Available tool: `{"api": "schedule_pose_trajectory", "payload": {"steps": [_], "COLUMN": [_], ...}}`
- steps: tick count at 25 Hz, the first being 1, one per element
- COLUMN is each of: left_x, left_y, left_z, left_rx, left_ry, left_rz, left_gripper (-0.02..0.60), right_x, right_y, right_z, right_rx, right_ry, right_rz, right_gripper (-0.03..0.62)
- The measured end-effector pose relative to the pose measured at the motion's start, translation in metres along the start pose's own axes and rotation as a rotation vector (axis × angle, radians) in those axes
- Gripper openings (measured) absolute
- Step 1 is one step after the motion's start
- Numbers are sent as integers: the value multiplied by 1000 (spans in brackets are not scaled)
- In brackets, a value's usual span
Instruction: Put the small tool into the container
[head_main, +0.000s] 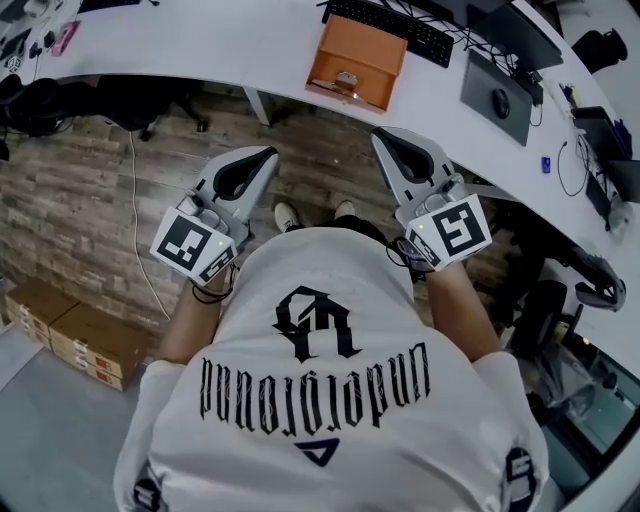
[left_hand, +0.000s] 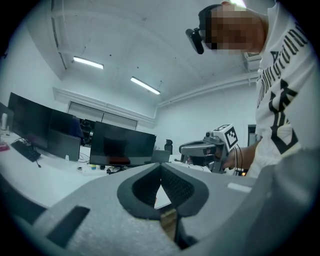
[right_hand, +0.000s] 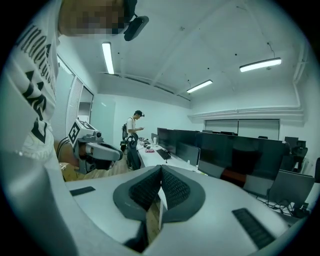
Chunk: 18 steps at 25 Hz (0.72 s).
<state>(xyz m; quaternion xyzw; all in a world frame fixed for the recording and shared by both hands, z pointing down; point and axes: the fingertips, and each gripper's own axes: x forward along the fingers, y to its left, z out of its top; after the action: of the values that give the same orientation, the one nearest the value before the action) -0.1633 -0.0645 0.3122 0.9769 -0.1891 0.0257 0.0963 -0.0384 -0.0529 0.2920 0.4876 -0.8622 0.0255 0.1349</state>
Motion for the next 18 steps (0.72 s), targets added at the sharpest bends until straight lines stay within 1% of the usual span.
{"api": "schedule_pose_trajectory", "payload": {"steps": [3,8,14,18], "left_x": [1,14,38,45], "left_y": [-11,-35,-74,-105], "left_z": [8,14,15,15], "left_rx": [18,48,71,76], "left_ry": [-18,-10,5,-7], "left_rz": [6,3,26,53], "left_gripper": [13,14,14,14], "right_x": [-10,-35,-96,-135], "right_y": [0,-4,-27,-31], "right_z": [2,1,-14,-27], "right_rx": [-6,-19,-1,-5], "right_ry": [-14,-36,-44,-48], "right_rz": [0,7,-12,-6], "right_gripper": [15,15,15,15]}}
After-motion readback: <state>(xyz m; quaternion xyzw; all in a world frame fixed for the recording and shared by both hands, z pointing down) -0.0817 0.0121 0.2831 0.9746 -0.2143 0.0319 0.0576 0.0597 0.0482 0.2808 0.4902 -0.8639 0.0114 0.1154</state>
